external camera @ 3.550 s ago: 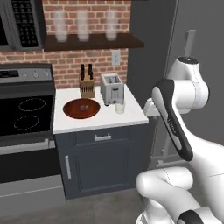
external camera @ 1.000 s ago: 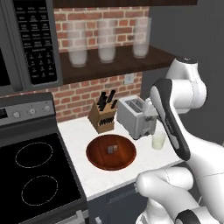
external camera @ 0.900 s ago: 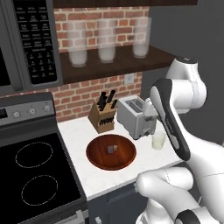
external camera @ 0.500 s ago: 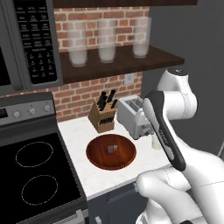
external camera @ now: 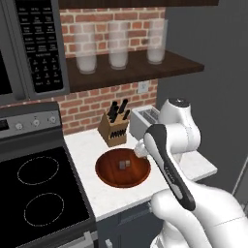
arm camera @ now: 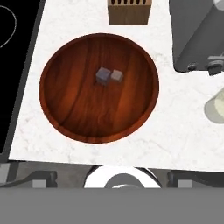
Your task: Grab a lemon wedge from the fridge and one ice cube from the ice bowl, and put them in the glass of lemonade.
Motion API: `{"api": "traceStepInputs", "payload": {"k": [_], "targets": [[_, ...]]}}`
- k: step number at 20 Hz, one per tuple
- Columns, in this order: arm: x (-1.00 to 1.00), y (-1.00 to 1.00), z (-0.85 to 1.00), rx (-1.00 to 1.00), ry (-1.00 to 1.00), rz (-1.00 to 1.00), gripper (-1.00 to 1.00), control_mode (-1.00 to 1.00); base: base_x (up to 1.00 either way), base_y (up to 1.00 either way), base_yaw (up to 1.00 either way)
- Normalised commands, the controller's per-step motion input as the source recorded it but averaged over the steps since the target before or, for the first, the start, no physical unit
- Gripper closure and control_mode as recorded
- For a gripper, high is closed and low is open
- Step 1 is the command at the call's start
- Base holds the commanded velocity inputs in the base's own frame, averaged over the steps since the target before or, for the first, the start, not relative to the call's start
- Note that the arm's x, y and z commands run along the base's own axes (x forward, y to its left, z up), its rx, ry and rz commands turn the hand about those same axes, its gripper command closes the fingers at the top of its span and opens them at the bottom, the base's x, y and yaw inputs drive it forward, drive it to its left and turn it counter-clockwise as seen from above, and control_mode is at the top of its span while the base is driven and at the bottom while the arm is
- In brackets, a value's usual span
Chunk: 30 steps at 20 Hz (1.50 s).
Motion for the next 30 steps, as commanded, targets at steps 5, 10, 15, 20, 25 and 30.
{"api": "traceStepInputs", "payload": {"k": [5, 10, 15, 20, 25, 30], "targets": [[0.09, 0.46, -0.26, 0.01, 0.00, 0.00, -1.00, -1.00, 0.00, 0.00, 0.00], [0.14, 0.28, -0.14, 0.00, 0.00, -0.13, -1.00, -1.00, 0.00, 0.00, 0.00], [0.11, 0.14, -0.22, 0.00, 0.00, -0.21, -1.00, -1.00, 0.00, 0.00, 0.00], [0.27, 0.02, -0.30, 0.00, 0.01, -0.17, -1.00, -1.00, 0.00, 0.00, 0.00], [0.43, 0.00, -0.15, 0.00, 0.09, -0.09, -1.00, -1.00, 0.00, 0.00, 0.00], [0.42, 0.05, -0.05, 0.00, 0.12, -0.07, -1.00, -1.00, 0.00, 0.00, 0.00]]}}
